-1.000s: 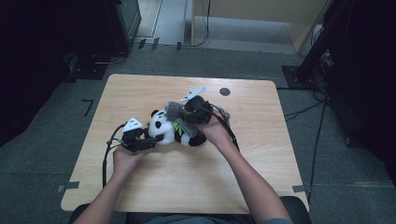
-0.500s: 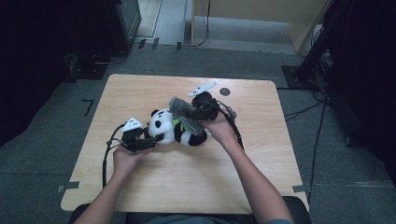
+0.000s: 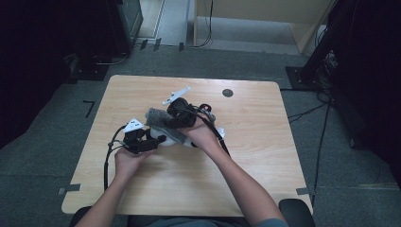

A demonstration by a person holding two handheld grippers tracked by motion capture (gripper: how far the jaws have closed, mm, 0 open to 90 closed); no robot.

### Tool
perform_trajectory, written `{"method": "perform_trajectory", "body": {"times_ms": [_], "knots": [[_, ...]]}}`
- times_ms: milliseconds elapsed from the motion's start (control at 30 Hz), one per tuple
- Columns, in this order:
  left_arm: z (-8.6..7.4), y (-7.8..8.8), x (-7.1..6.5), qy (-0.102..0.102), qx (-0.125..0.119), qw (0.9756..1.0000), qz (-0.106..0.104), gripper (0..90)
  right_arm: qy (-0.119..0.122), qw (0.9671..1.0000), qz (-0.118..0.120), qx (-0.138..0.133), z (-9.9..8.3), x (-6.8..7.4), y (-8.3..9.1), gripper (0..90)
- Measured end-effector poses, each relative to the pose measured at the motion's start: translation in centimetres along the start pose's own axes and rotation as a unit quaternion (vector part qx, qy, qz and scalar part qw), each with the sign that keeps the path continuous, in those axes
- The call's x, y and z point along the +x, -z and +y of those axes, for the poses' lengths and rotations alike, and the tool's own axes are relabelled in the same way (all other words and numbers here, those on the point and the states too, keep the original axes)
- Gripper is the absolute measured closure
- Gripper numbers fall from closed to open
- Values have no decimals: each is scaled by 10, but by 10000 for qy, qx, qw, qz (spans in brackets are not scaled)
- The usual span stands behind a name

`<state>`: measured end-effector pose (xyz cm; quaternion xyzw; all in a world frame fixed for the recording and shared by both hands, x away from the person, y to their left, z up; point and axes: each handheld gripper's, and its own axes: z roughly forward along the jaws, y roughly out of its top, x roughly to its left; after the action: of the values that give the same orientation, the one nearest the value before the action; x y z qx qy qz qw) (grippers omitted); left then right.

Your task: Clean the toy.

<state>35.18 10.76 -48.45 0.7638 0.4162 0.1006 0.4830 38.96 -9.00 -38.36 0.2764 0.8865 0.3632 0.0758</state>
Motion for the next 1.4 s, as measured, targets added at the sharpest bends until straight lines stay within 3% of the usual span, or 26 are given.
{"method": "perform_trajectory", "body": {"times_ms": [133, 400, 567, 767, 867, 1400], "knots": [[0, 0, 1, 33, 32, 10000, -4, 357, -39, 9999, 96, 46, -6, 0, -13, 736], [-1, -1, 1, -2, 50, 10000, 3, 367, 35, 10000, -3, 1, -13, -10, -4, 739], [-1, -1, 0, -26, 55, 10000, -1, 370, -185, 9996, -200, -42, -21, -26, 10, 738], [-1, -1, 1, -17, 72, 10000, -22, 372, -613, 9967, -527, -38, -34, -58, 21, 740], [-2, -1, 2, -32, 71, 10000, -32, 372, -891, 9954, -339, -132, -40, -69, 23, 740], [-1, -1, 1, 10, 52, 10000, -30, 372, -949, 9930, -671, -221, -50, -89, 27, 744]]}}
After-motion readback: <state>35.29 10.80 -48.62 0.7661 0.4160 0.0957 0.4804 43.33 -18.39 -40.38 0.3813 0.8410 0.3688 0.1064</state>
